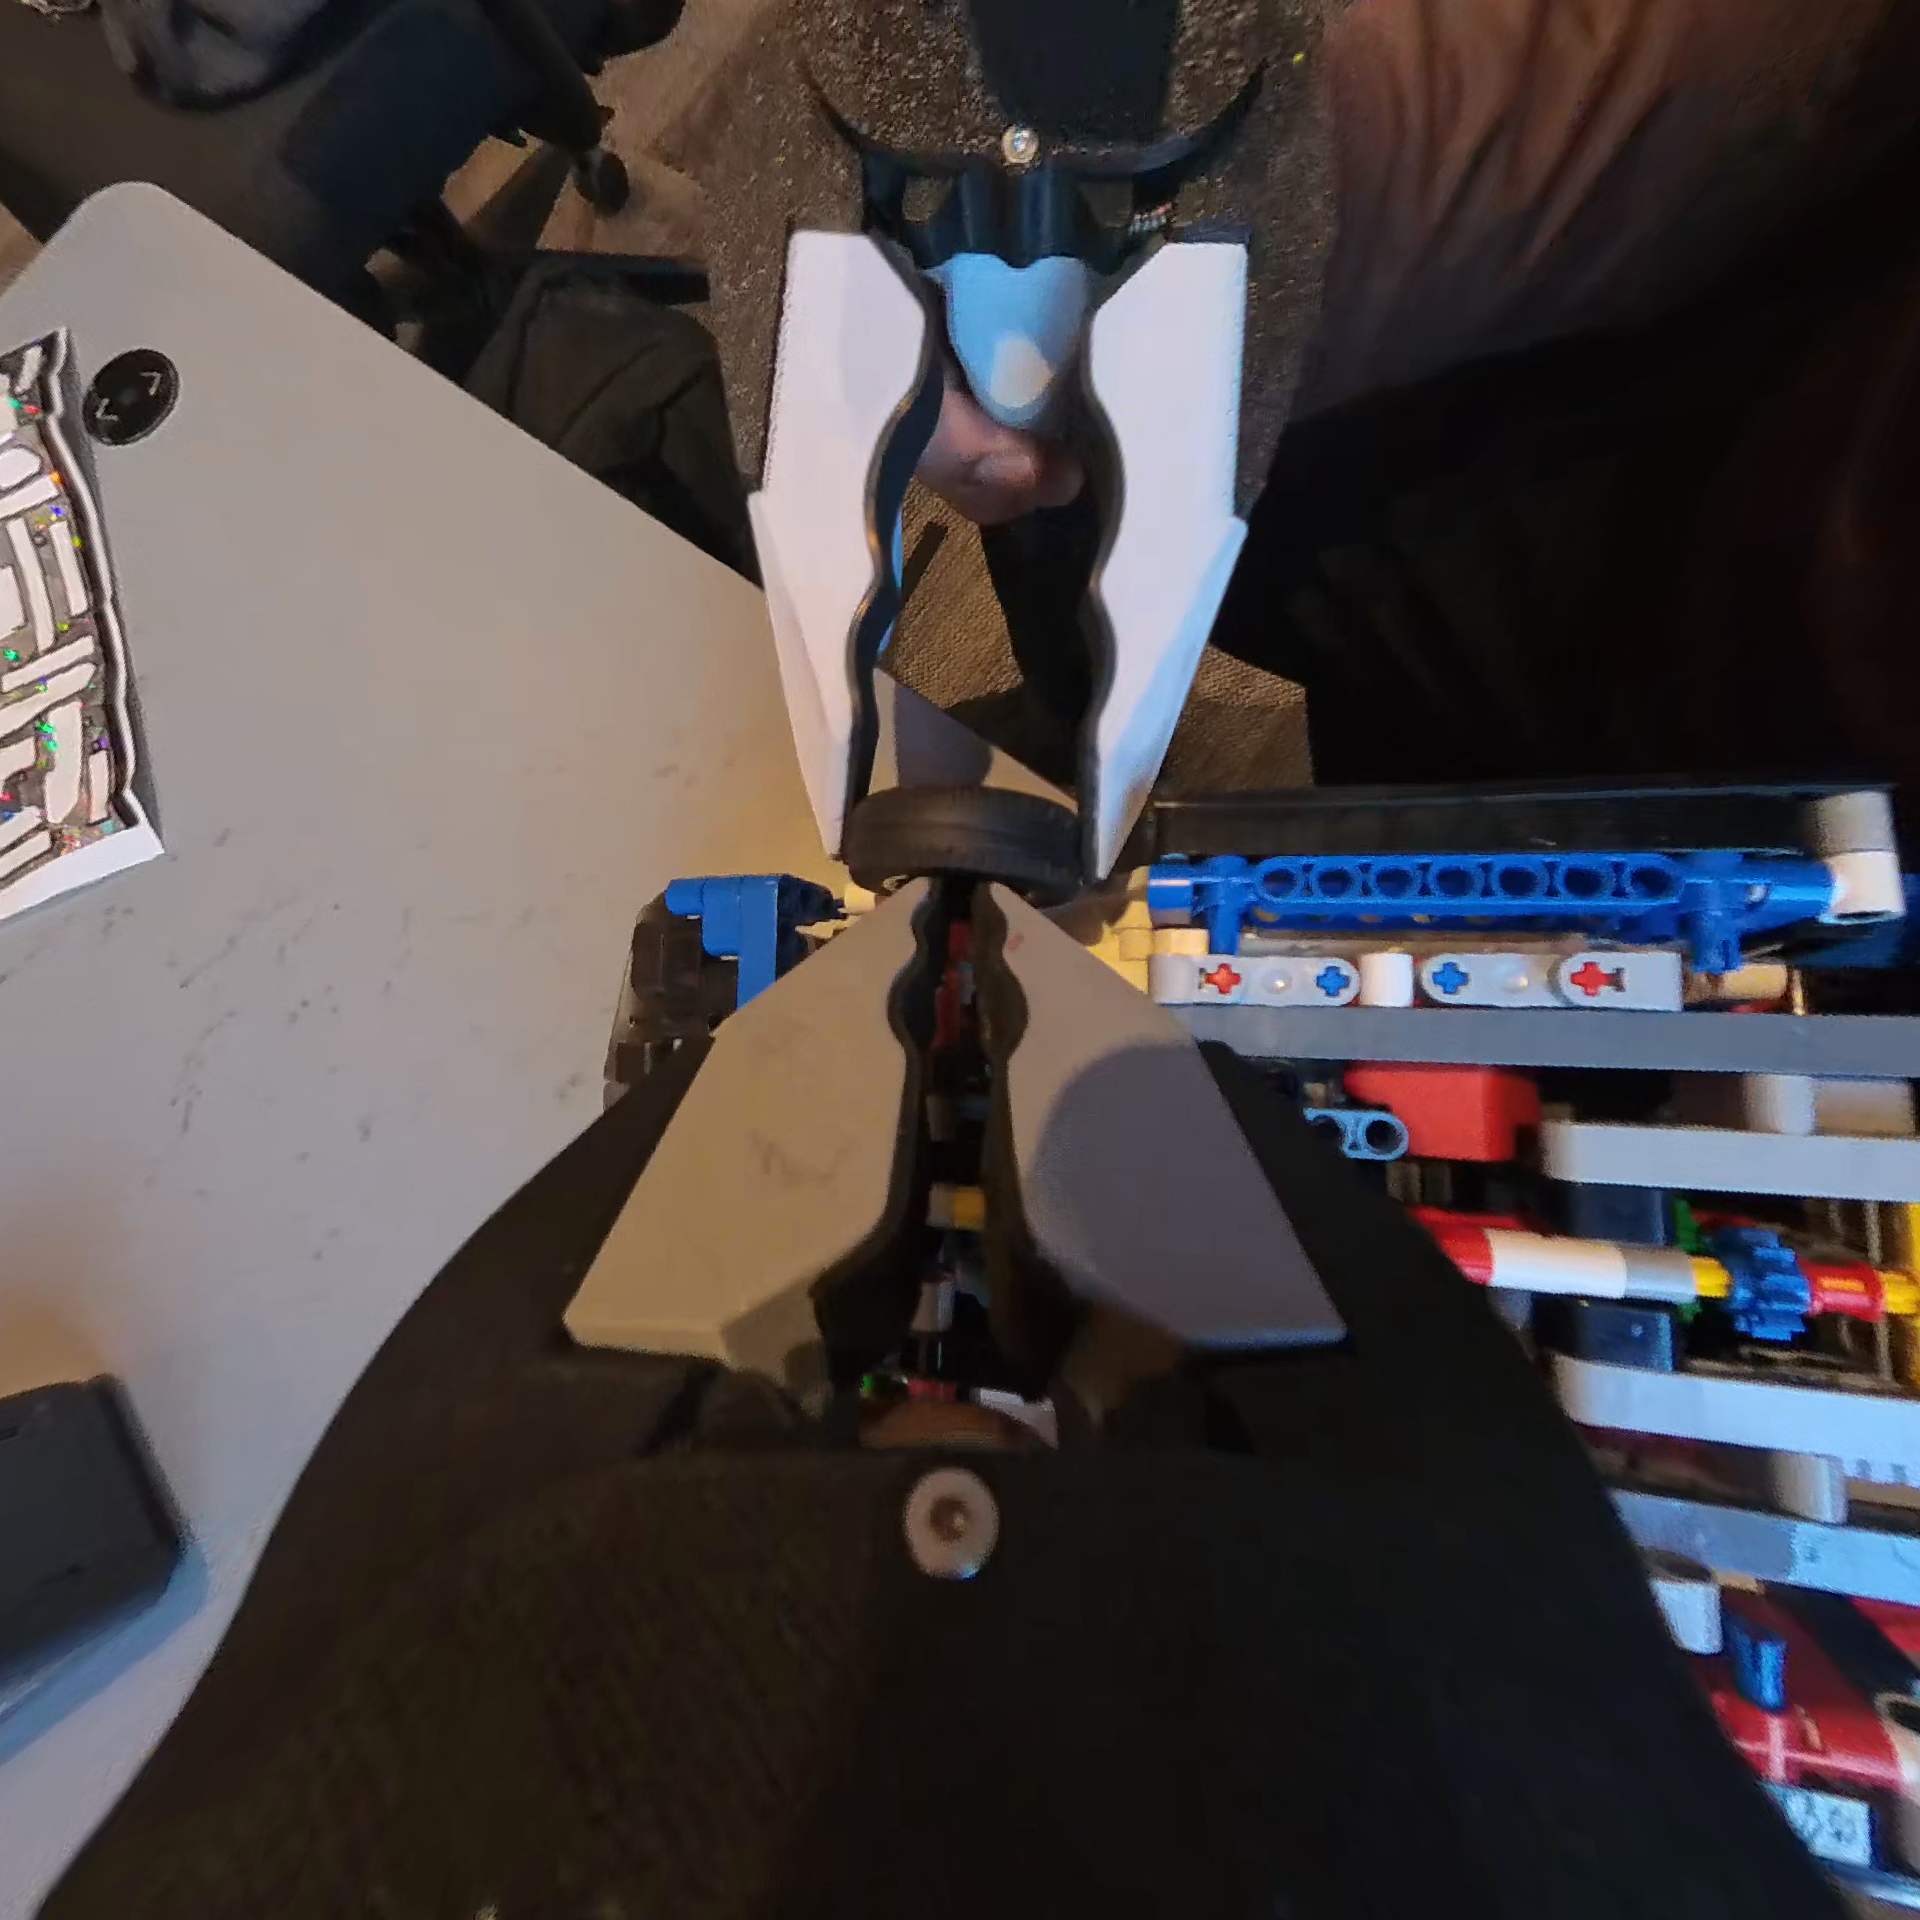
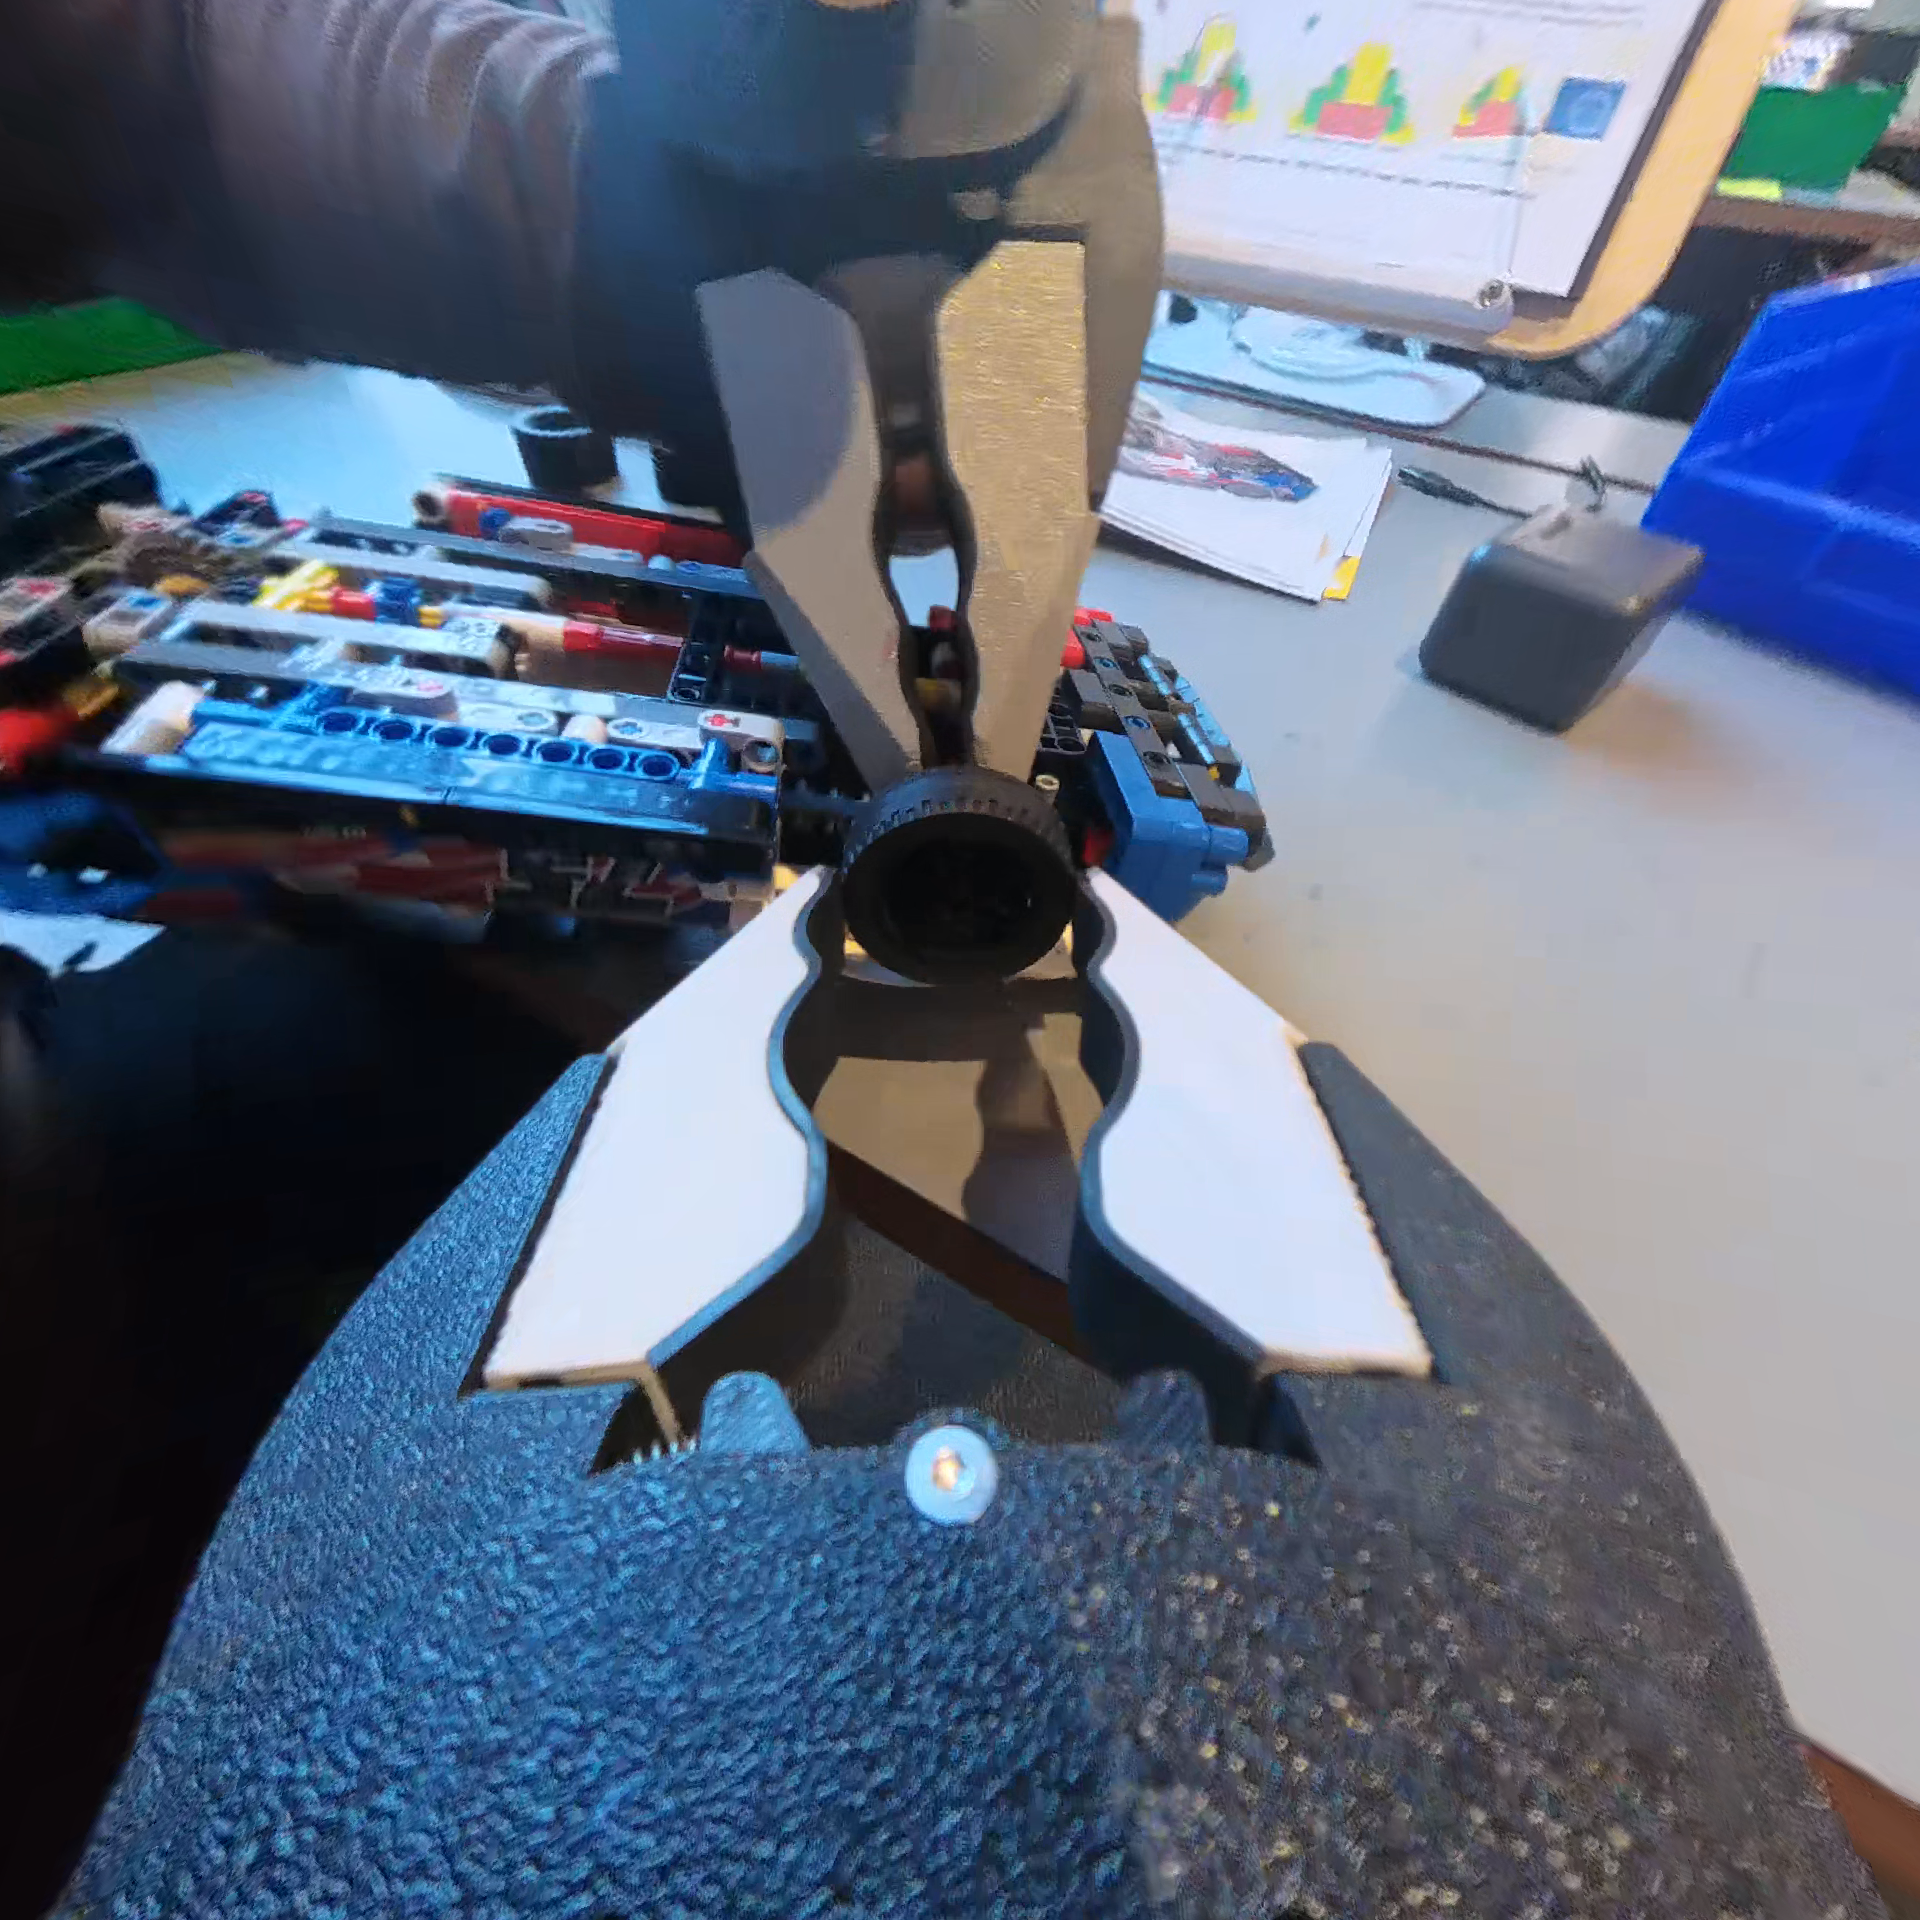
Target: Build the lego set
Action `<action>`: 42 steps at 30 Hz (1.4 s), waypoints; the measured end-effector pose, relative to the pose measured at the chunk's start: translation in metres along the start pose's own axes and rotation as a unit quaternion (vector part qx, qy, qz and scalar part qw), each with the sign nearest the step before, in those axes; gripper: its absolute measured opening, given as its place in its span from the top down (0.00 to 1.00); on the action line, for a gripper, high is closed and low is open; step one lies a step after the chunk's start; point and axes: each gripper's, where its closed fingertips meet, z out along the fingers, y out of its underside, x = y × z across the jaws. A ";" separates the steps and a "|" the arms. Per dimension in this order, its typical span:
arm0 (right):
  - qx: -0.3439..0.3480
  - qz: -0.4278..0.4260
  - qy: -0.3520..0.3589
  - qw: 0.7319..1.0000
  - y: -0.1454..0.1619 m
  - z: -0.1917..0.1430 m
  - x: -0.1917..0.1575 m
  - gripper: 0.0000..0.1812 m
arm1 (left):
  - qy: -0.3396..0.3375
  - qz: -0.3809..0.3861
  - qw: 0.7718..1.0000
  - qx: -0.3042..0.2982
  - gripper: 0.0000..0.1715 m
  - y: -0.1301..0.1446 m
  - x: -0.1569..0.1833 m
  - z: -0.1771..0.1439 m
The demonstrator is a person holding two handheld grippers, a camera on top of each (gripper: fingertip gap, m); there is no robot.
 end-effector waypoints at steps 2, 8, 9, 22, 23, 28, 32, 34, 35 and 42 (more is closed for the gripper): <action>0.025 0.008 -0.017 1.000 0.000 0.000 -0.002 0.78 | 0.004 0.005 1.000 0.000 1.00 -0.001 0.002 0.001; 0.083 0.102 -0.016 0.991 -0.002 0.004 -0.002 0.78 | -0.001 0.002 1.000 0.008 1.00 0.001 0.001 -0.001; 0.084 0.103 -0.018 0.991 -0.003 0.005 -0.002 0.78 | 0.005 -0.012 1.000 0.017 1.00 0.000 0.003 -0.002; 0.071 0.077 -0.010 0.994 -0.010 0.012 0.001 0.79 | 0.027 -0.103 0.992 0.063 1.00 0.003 -0.001 -0.012; 0.064 0.091 -0.009 0.994 -0.011 0.012 0.001 0.78 | 0.030 -0.107 0.991 0.069 1.00 0.003 -0.001 -0.013; 0.107 0.240 -0.085 0.961 -0.014 0.013 0.001 0.79 | 0.032 -0.119 0.988 0.088 1.00 0.002 -0.002 -0.017; 0.032 -0.037 -0.012 0.999 -0.004 0.012 0.002 0.78 | 0.047 -0.125 0.986 0.103 1.00 -0.002 0.001 -0.016; 0.008 -0.067 -0.043 0.997 0.001 0.014 0.002 0.79 | 0.050 -0.138 0.984 0.105 1.00 0.000 0.001 -0.015; 0.025 -0.020 -0.062 0.998 -0.002 0.014 0.005 0.79 | 0.028 -0.140 0.984 0.110 1.00 -0.002 -0.006 -0.016; 0.056 0.046 -0.046 0.996 0.001 0.025 0.006 0.78 | 0.038 -0.121 0.986 0.111 1.00 -0.006 -0.005 -0.022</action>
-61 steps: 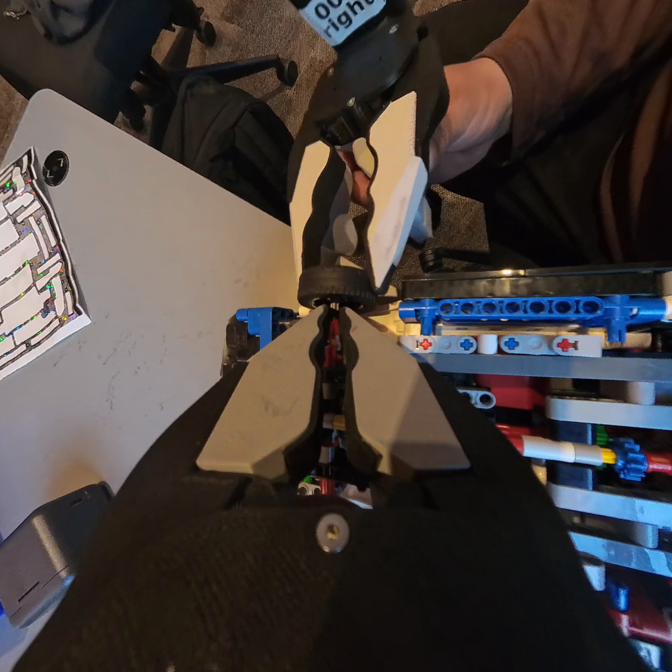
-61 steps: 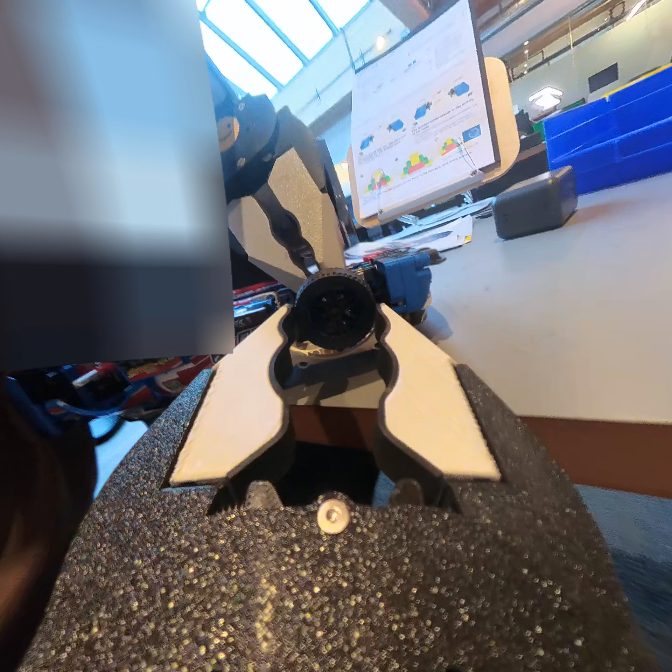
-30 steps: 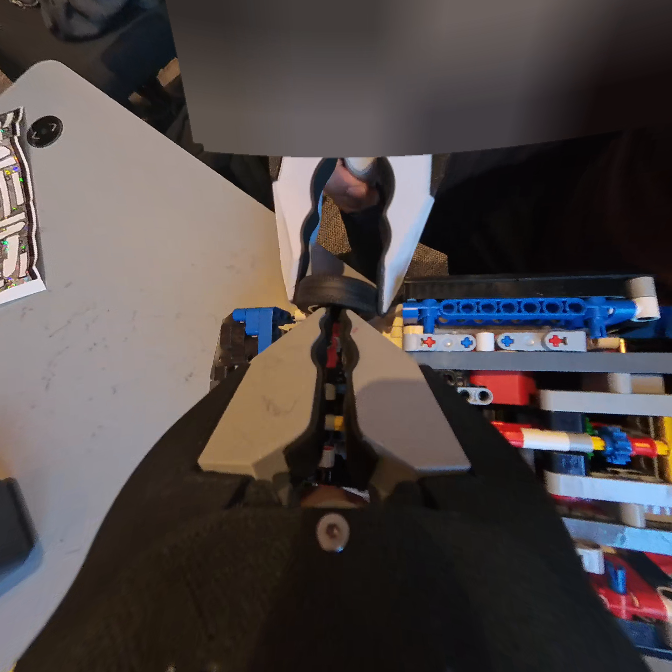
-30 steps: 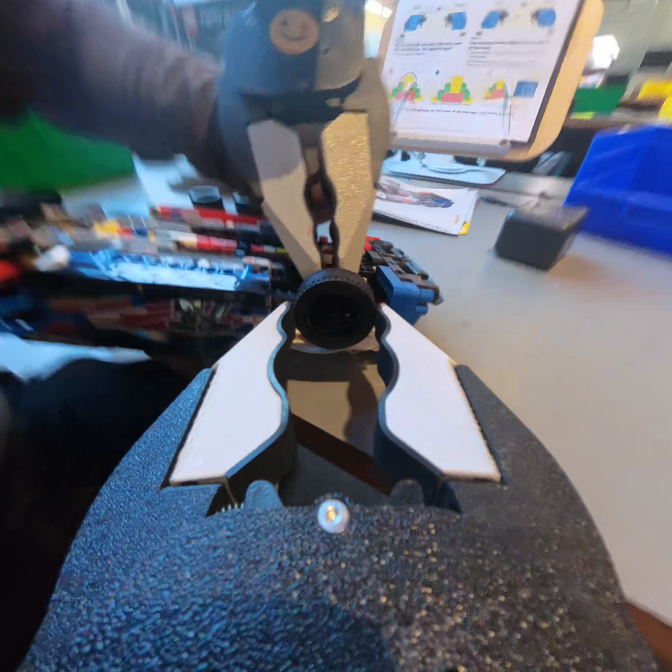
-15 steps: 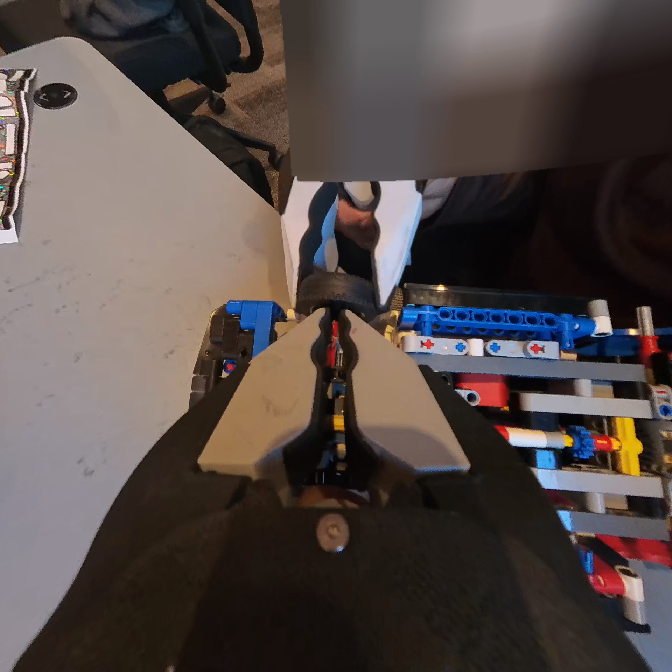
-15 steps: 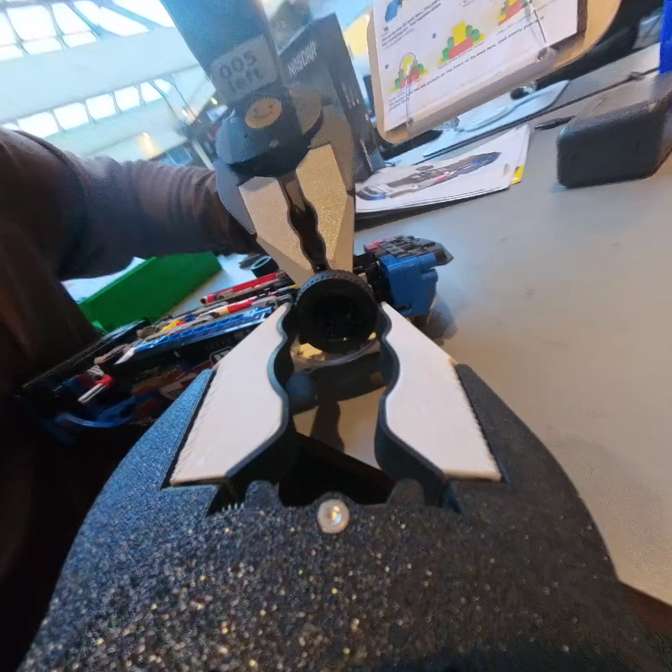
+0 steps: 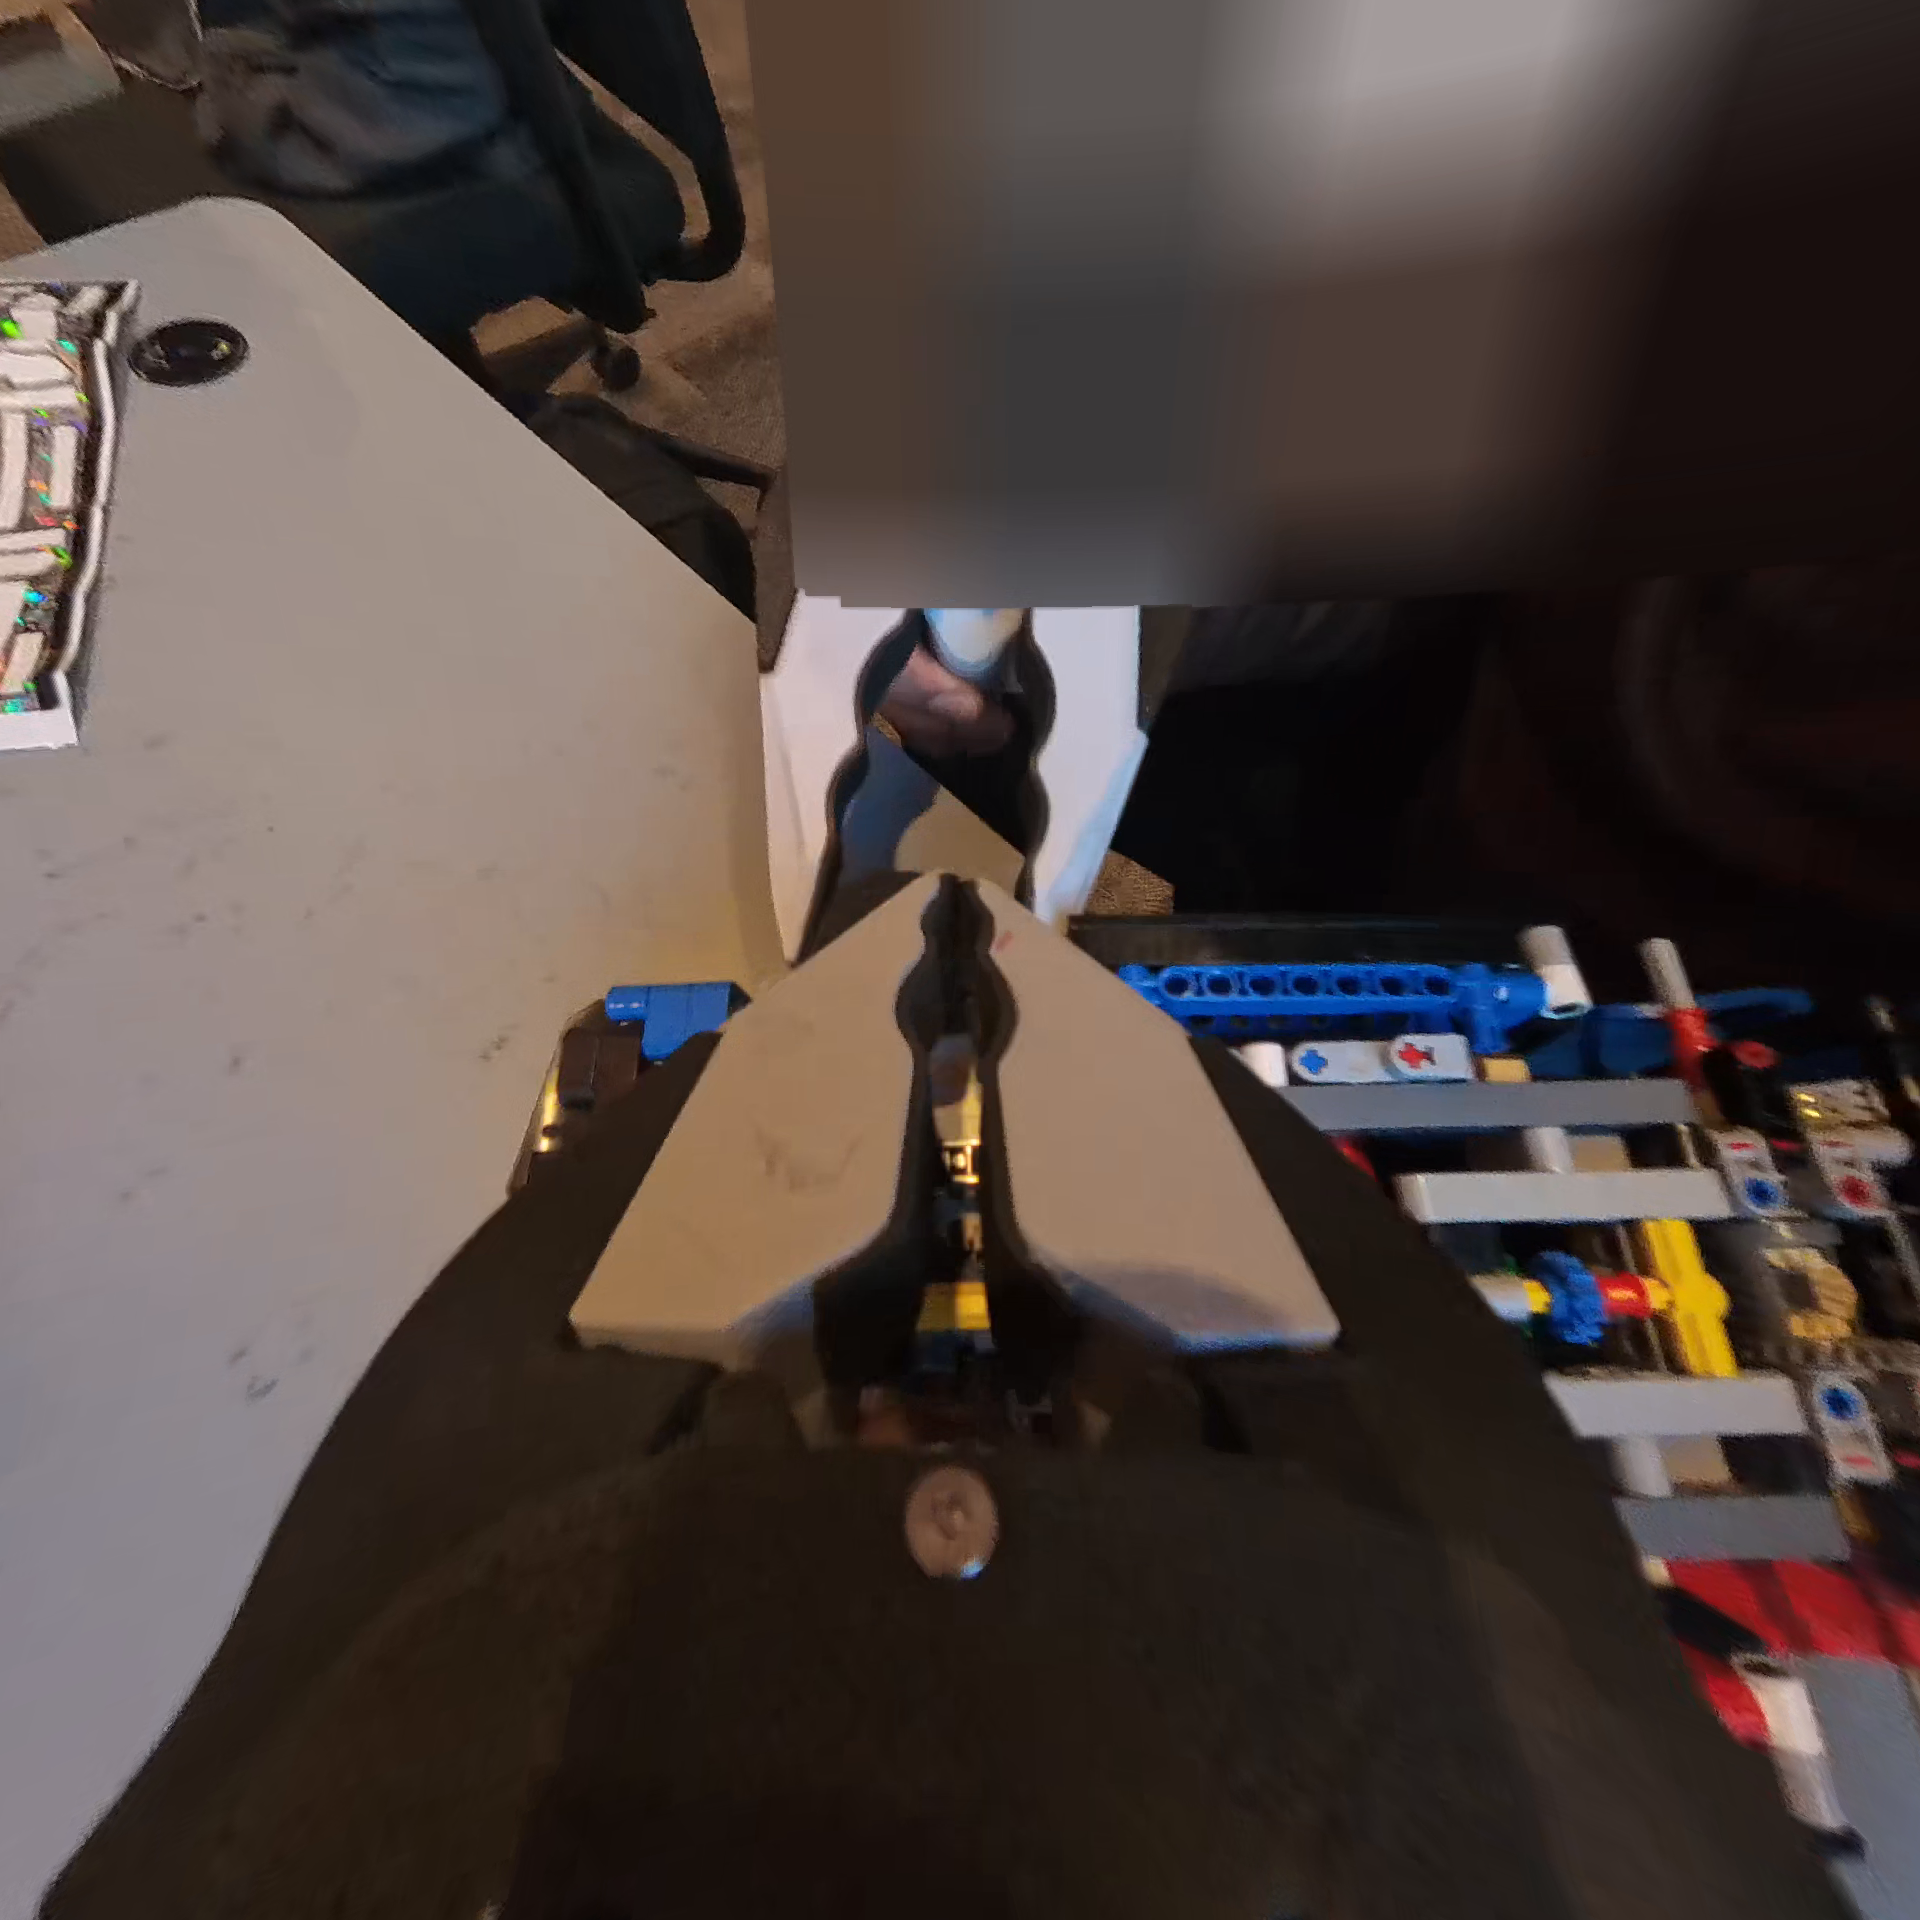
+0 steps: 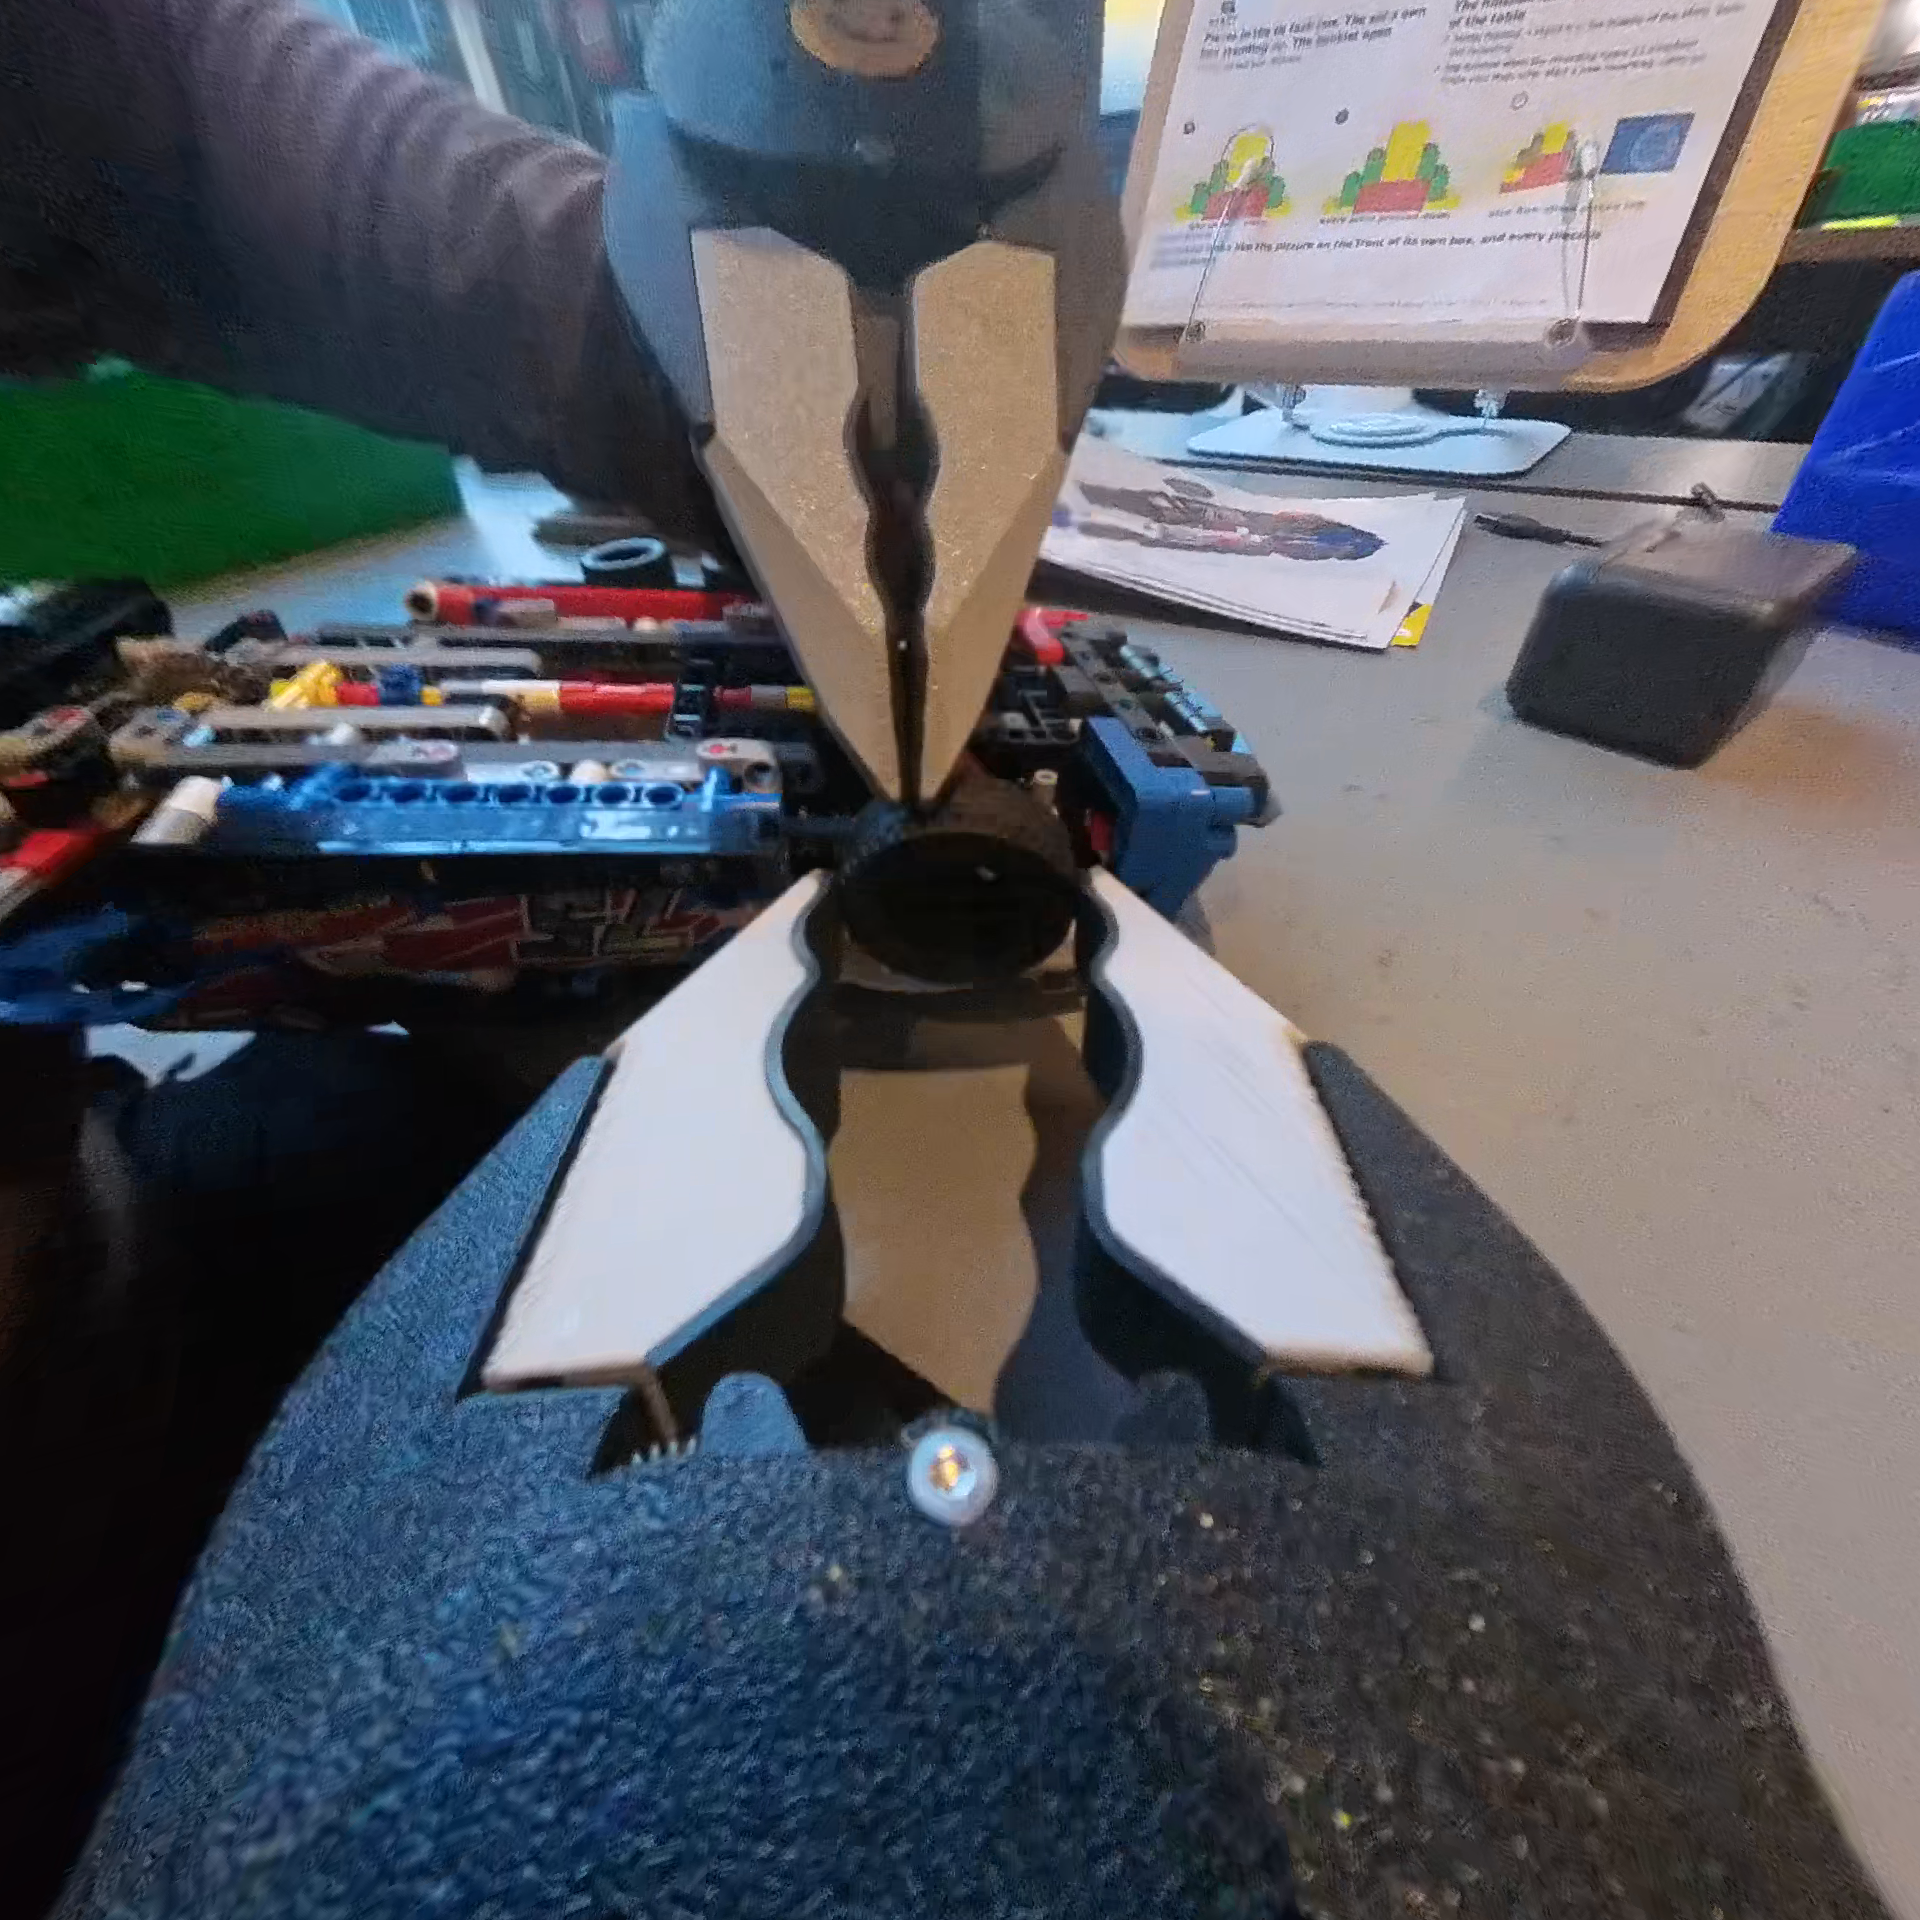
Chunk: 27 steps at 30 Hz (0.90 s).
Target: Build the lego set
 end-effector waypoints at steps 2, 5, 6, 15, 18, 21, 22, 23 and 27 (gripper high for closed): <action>0.022 0.011 -0.007 1.000 -0.005 -0.004 0.002 0.78 | 0.003 -0.007 1.000 0.002 1.00 -0.001 0.001 -0.005; 0.052 0.009 0.000 0.999 -0.011 -0.011 0.008 0.78 | -0.008 -0.015 1.000 0.006 1.00 -0.005 -0.002 -0.014; 0.054 0.018 -0.005 0.998 -0.010 -0.013 0.010 0.78 | -0.020 -0.015 1.000 0.007 1.00 -0.007 -0.005 -0.019; 0.134 0.121 -0.029 0.983 -0.033 -0.043 0.041 0.78 | -0.187 -0.039 0.982 0.003 0.95 0.003 -0.022 -0.069; 0.114 0.113 -0.003 0.987 -0.034 -0.044 0.061 0.78 | -0.271 -0.062 0.961 -0.014 0.82 0.013 -0.018 -0.094; 0.055 0.068 0.041 0.995 -0.028 -0.038 0.082 0.78 | -0.315 -0.122 0.941 0.001 0.74 0.025 -0.003 -0.111; 0.038 0.057 0.045 0.997 -0.031 -0.037 0.086 0.78 | -0.328 -0.134 0.935 0.006 0.73 0.029 0.003 -0.117; 0.027 0.051 0.052 0.997 -0.036 -0.037 0.091 0.78 | -0.348 -0.142 0.927 0.007 0.73 0.035 0.007 -0.124; -0.006 0.005 0.086 0.996 -0.063 -0.045 0.097 0.78 | -0.395 -0.183 0.899 0.036 0.73 0.054 0.030 -0.139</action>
